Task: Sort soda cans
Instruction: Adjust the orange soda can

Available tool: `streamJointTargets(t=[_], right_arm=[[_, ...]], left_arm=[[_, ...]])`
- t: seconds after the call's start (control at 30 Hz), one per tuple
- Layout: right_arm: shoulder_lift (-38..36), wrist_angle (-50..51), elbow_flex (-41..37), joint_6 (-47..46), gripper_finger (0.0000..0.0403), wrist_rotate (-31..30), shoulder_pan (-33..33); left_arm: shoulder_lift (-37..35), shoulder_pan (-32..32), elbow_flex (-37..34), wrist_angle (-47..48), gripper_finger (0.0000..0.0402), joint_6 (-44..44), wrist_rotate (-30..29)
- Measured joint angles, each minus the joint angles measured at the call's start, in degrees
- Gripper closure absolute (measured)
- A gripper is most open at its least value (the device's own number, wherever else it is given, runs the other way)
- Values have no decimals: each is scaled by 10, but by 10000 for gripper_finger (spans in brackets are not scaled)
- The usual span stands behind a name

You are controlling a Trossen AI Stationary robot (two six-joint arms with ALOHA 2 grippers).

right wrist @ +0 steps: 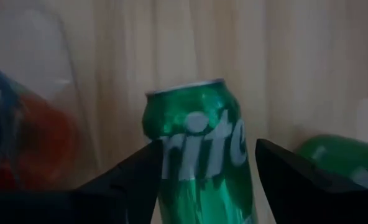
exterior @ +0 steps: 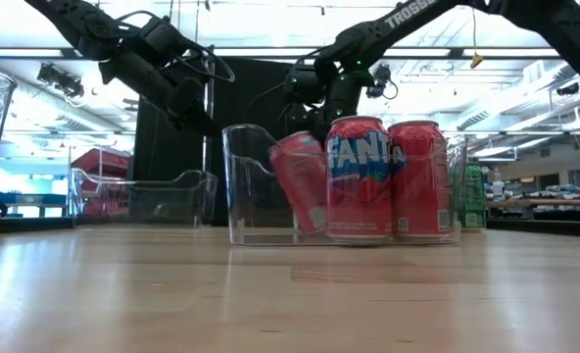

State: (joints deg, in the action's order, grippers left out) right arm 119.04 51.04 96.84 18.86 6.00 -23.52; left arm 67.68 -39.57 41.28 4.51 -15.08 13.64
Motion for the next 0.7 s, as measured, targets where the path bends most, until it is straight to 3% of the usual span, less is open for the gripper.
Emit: streamJointTargets(t=[0.43, 0.7], right_arm=[[2, 13, 5, -5, 139, 13, -6], [25, 10, 6, 56, 134, 8, -1]], left_arm=[[0, 0, 0, 0, 398, 1, 0], [0, 0, 0, 7, 398, 3, 0]])
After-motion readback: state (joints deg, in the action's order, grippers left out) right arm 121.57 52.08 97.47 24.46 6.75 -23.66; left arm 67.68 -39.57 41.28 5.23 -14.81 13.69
